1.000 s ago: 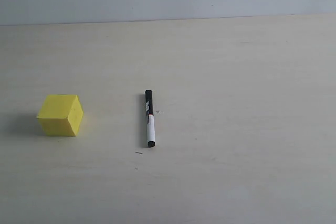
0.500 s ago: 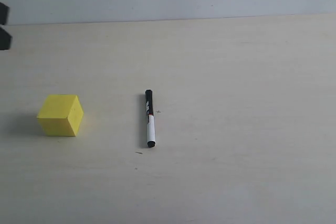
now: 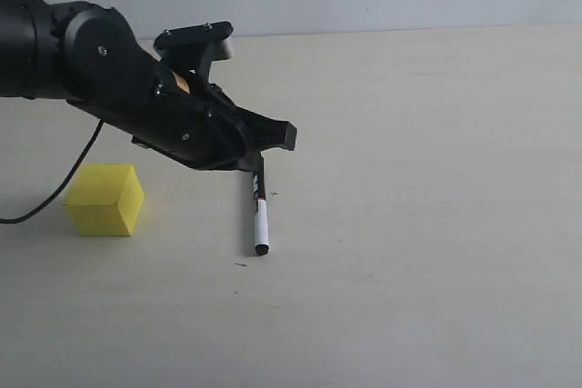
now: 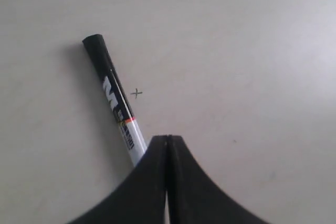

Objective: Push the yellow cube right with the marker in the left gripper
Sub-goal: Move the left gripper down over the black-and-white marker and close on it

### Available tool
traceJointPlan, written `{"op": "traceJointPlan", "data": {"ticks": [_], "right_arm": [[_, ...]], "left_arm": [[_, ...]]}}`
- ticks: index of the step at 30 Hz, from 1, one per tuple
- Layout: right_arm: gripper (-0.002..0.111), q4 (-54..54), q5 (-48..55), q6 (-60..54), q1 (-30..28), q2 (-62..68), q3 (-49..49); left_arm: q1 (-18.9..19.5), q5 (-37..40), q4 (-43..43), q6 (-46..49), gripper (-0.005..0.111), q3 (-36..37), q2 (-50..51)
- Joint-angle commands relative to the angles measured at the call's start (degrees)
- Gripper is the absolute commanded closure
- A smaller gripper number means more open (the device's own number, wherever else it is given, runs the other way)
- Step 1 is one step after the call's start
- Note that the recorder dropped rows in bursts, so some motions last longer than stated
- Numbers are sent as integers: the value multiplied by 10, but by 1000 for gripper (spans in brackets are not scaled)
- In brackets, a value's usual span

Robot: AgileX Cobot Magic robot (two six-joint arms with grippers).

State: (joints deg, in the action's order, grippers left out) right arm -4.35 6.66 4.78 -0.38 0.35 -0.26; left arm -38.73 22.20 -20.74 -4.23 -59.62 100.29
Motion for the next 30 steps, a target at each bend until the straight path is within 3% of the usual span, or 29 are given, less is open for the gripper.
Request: {"op": "traceJointPlan", "data": {"ticks": [1, 5, 10, 12, 22, 28, 30], "right_arm": [[108, -1, -3, 0, 0, -4, 3], [108, -1, -3, 0, 0, -4, 3], [108, -1, -3, 0, 0, -4, 3], [108, -1, -3, 0, 0, -4, 3], [108, -1, -3, 0, 0, -4, 3], [108, -1, -3, 0, 0, -4, 3], [108, -1, -3, 0, 0, -4, 3]], "left_arm": [[-3, 46, -6, -5, 99, -58, 29], [-9, 153, 35, -50, 82, -142, 72], [-29, 267, 196, -201, 80, -224, 130], [-33, 284, 217, -223, 80, -240, 147], [-33, 294, 166, -216, 79, -272, 198], [-30, 301, 155, -253, 48, -272, 217], [-29, 305, 155, -268, 46, -272, 221]]}}
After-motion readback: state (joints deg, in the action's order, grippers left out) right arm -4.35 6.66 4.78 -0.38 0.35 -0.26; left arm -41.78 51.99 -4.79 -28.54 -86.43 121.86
